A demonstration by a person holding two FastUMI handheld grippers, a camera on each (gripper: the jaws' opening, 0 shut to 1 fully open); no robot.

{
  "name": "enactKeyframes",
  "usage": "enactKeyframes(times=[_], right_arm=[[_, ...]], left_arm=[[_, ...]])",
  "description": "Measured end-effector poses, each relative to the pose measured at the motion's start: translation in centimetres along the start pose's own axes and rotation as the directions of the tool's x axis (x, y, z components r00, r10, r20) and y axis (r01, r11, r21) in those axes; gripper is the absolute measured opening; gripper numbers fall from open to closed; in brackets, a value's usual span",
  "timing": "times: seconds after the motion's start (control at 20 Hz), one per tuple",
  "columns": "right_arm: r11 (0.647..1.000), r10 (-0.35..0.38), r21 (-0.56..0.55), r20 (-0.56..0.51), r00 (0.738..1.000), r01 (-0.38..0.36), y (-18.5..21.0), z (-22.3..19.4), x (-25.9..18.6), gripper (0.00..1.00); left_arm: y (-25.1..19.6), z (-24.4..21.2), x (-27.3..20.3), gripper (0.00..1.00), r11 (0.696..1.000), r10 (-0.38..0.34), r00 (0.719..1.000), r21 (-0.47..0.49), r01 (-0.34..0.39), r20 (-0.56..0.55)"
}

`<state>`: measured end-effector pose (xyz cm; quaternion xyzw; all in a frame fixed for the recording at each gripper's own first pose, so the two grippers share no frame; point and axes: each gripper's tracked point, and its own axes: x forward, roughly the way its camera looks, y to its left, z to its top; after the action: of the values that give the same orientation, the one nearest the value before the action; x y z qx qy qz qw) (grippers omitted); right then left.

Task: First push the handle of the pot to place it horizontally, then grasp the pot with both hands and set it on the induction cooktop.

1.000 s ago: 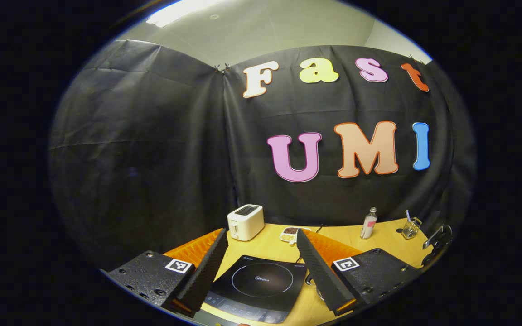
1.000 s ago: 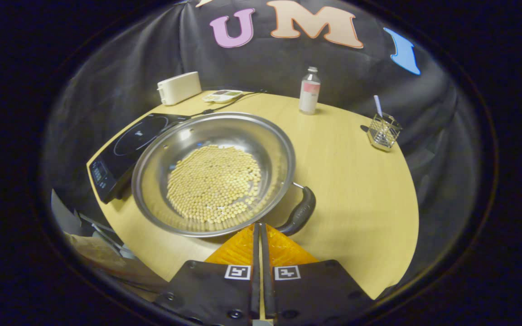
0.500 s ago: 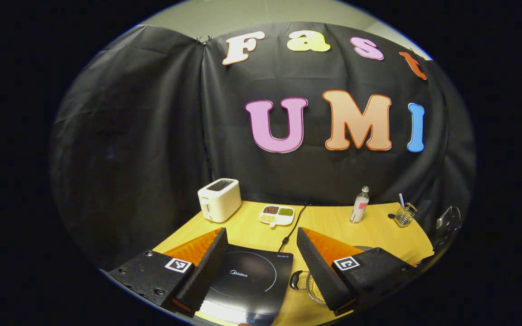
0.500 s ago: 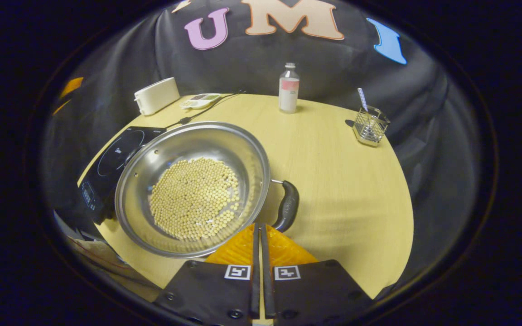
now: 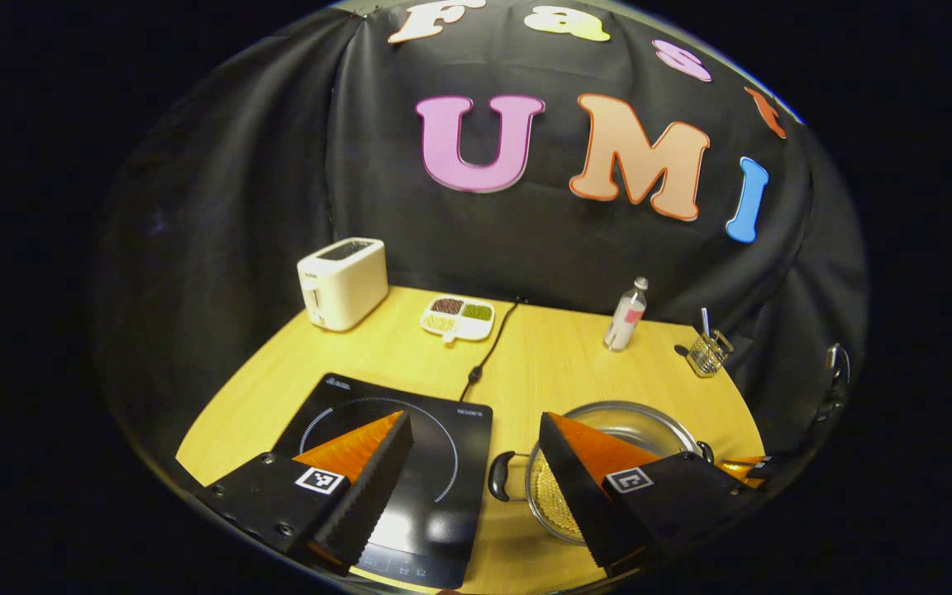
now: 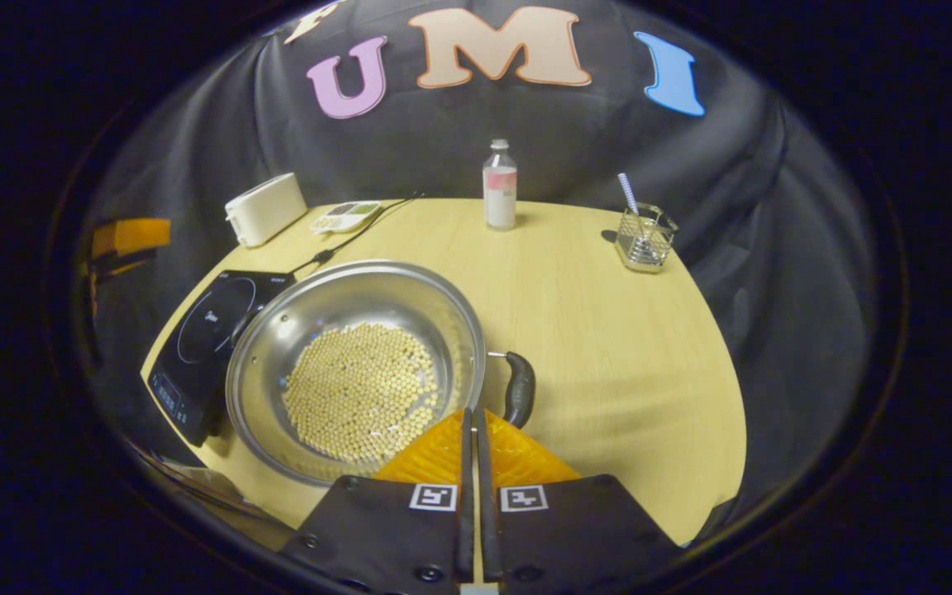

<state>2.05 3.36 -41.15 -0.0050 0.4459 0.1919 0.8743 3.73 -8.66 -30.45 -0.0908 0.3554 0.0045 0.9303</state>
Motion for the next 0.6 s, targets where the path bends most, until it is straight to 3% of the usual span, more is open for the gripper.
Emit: enactKeyframes(times=[0.25, 0.4, 0.6], right_arm=[[0.995, -0.038, 0.089, 0.025, 0.999, 0.036, -0.9, 1.2, 0.3, 0.05], [0.99, -0.056, 0.132, 0.023, 0.998, 0.053, -1.7, 1.9, 0.6, 0.2], [0.984, -0.071, 0.166, 0.026, 0.997, 0.065, -2.1, 2.6, 1.2, 0.25]], left_arm=[[-1.8, -3.7, 2.3, 0.97, 0.996, -0.081, 0.987, -0.045, 0.076, -0.138], [-2.5, -5.7, 3.3, 0.97, 0.991, -0.115, 0.97, -0.089, 0.098, -0.213], [-2.9, -7.8, 4.4, 0.98, 0.984, -0.152, 0.946, -0.133, 0.118, -0.286]])
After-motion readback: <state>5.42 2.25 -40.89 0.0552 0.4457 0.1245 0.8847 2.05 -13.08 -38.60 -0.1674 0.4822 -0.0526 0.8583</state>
